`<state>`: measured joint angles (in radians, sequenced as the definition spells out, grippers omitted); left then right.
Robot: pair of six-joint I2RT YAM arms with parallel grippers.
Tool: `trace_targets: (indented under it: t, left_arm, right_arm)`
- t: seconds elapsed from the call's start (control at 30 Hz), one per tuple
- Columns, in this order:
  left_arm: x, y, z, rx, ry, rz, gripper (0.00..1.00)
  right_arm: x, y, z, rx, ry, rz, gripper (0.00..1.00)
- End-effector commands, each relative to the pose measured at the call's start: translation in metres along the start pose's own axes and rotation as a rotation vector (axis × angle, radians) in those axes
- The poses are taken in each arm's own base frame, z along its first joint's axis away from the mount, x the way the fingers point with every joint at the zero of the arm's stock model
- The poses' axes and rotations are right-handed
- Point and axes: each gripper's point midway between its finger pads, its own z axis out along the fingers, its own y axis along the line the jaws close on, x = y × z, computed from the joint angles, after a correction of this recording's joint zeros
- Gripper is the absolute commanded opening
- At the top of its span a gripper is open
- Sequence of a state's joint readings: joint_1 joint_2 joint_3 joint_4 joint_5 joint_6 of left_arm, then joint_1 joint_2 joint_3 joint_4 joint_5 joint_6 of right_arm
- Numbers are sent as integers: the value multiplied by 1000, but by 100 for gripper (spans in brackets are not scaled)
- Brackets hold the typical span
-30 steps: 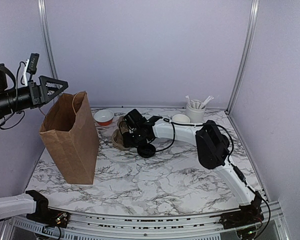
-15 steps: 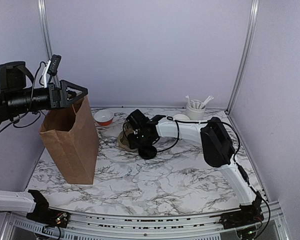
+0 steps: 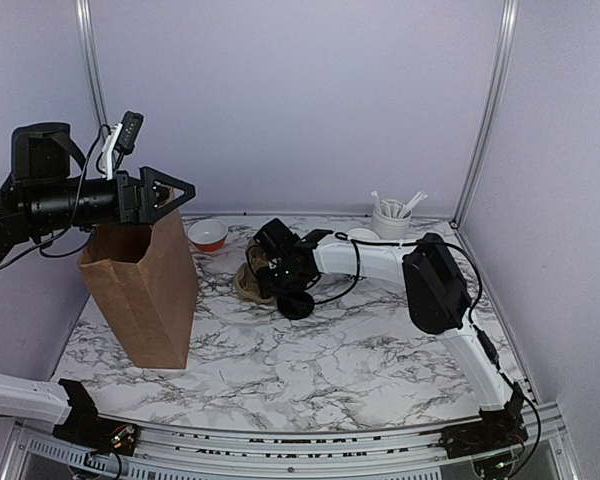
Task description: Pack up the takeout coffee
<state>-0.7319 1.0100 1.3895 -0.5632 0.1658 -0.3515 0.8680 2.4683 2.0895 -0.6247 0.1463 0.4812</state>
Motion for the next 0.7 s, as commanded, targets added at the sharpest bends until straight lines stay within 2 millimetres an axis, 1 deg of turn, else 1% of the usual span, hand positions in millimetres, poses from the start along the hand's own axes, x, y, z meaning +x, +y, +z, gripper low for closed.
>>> trace_targets:
  t: [0.0,0.13,0.3,0.33,0.43,0.67]
  left_arm:
    - [-11,-7,3,8,-42,26,99]
    - [-10,-9,6,13,-36,29,99]
    - [-8,-12,10,16,-33,30,99]
    - [-8,-12,10,17,-33,31,99]
    - [-8,-13,11,19,-30,32,99]
    - [-5,-16,16,25,-22,35,99]
  right_arm:
    - [-15,4,-13,-24,-23,5,60]
    - [-19,9,-17,-43,-34,4,58]
    - [-17,12,-19,-46,-27,-4,45]
    - [-15,10,-19,-38,-20,-5,42]
    - [-8,3,-20,-13,-4,-7,38]
    - [9,-17,-31,52,18,-5,34]
